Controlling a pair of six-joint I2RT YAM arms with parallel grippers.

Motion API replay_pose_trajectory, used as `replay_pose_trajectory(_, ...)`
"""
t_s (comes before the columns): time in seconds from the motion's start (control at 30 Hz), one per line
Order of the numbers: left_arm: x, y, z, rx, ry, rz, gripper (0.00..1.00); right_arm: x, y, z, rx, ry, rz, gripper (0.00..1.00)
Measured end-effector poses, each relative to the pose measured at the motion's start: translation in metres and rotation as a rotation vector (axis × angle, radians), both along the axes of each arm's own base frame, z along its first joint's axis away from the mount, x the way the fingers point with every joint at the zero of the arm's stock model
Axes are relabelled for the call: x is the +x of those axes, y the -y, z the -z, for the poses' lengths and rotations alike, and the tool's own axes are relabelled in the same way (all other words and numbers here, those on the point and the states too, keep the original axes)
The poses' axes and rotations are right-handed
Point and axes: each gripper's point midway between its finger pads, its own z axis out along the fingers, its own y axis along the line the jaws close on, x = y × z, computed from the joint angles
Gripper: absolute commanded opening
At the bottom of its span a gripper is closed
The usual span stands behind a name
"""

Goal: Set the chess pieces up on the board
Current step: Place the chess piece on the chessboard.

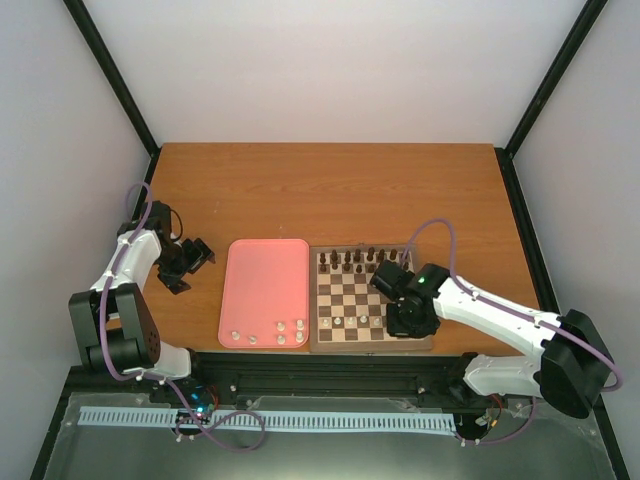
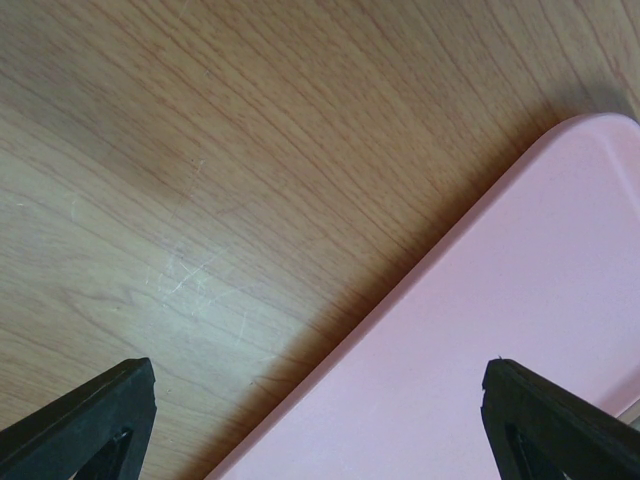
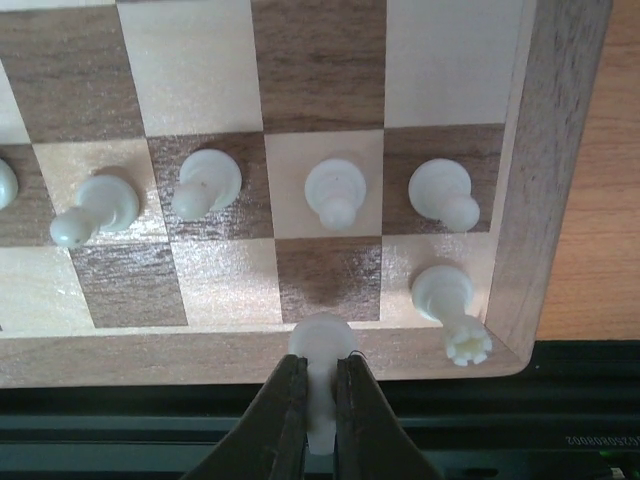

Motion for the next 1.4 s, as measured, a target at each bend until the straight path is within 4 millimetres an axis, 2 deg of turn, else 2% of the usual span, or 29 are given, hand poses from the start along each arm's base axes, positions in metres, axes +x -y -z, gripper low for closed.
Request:
replay_pose_trajectory(0.27, 0.0, 0.0, 0.0, 0.001, 0.0, 0.0, 1.0, 0.007, 0.001, 0.005, 0.015, 0.012, 0.031, 0.03)
replay_pose_trajectory(0.53, 0.0, 0.0, 0.0, 0.001, 0.0, 0.0, 1.0, 0.001, 0.006, 0.014, 0.012, -0.014, 0.044, 0.05)
replay_pose_trajectory(1.4, 0.0, -0.001, 0.0, 0.008, -0.002, -0.001, 1.0, 0.006, 0.004, 0.02, 0.002, -0.029, 0.035, 0.14)
